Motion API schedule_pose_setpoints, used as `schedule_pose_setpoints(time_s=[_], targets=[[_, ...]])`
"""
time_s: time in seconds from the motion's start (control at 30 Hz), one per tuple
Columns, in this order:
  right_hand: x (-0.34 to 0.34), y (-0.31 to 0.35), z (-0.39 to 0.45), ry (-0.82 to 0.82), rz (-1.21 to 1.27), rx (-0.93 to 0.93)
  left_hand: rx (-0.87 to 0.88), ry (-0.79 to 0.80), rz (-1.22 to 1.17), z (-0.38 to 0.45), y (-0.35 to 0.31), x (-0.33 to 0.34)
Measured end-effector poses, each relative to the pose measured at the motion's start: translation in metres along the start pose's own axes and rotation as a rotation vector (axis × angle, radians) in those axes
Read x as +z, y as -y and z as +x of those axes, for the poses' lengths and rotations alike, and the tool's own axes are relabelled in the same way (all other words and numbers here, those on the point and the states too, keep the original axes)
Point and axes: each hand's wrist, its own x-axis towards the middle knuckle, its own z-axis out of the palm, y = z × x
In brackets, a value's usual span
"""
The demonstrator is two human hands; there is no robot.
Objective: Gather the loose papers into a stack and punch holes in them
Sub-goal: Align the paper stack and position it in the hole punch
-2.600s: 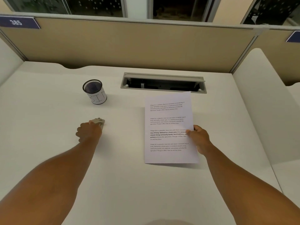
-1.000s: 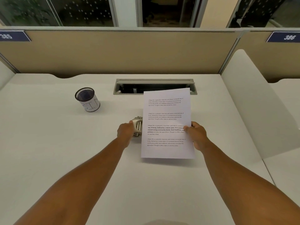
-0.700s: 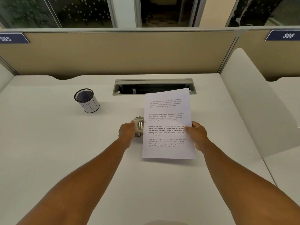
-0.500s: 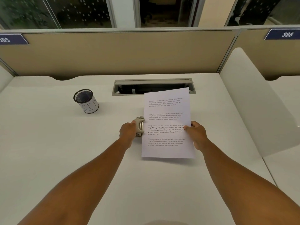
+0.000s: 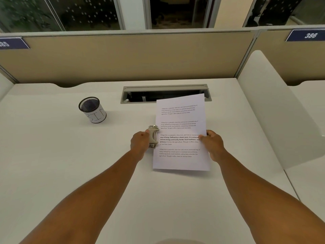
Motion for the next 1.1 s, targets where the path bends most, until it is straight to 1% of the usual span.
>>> schedule_pose_setpoints(time_s=[0.27, 0.63, 1.1], targets=[[0.003, -0.001, 0.0, 0.022, 0.009, 0.001, 0.01, 0.002, -0.018, 0.002, 0.0, 0.003], [-0.002, -0.005, -0.002, 0.044, 0.005, 0.034, -0.038, 0.031, -0.097, 0.003, 0.005, 0.005], [-0.008, -0.007, -0.006, 0.086, -0.023, 0.061, -0.058, 0.03, -0.104, -0.003, -0.001, 0.007]])
